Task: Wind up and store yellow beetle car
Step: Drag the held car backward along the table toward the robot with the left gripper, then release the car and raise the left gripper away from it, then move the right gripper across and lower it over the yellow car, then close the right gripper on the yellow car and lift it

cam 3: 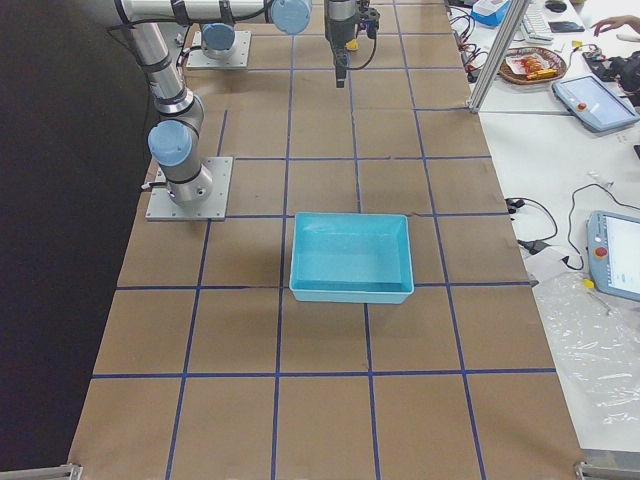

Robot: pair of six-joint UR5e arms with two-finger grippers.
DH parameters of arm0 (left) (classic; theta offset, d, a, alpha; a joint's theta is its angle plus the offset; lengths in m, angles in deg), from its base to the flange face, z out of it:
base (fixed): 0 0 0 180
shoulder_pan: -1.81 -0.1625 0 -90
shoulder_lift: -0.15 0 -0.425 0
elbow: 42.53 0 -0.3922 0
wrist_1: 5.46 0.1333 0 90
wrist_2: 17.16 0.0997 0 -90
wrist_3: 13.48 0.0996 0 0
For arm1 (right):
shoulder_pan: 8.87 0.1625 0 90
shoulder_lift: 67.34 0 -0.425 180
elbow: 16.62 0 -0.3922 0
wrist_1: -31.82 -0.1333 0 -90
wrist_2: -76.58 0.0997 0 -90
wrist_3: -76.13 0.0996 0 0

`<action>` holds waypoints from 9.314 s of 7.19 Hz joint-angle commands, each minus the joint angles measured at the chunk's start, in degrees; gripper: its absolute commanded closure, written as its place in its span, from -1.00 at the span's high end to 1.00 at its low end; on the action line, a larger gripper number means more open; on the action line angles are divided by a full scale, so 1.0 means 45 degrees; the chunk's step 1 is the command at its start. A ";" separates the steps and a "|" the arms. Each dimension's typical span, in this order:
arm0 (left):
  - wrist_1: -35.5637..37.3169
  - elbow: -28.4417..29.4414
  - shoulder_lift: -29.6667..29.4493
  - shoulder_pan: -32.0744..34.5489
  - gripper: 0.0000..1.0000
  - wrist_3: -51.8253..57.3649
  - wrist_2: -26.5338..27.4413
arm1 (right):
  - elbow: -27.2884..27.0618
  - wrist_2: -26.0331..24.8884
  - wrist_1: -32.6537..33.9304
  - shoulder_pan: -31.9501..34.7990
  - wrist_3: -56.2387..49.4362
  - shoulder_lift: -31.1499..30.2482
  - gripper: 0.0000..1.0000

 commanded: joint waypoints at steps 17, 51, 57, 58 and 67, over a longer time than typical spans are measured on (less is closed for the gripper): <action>-0.1031 0.0311 0.2686 -0.0558 0.98 -0.4134 -0.2014 | 0.0005 0.0000 0.0000 0.0000 0.0000 0.0020 0.99; -0.7166 0.1562 0.7415 0.3017 1.00 -2.1220 -0.0492 | 0.3513 0.2220 0.1486 0.4685 2.3446 0.6360 0.99; -0.7184 0.1366 0.7532 0.2803 1.00 -2.0985 -0.0453 | 0.5882 0.2850 0.1912 0.5605 2.5273 0.9859 0.99; -0.7204 0.1366 0.7513 0.2802 1.00 -2.0985 -0.0453 | 0.5904 0.2871 0.2494 0.5625 2.5467 1.0115 0.99; -0.7223 0.1346 0.7513 0.2782 1.00 -2.0966 -0.0453 | 0.5904 0.2774 0.3301 0.5840 2.5449 1.0977 0.98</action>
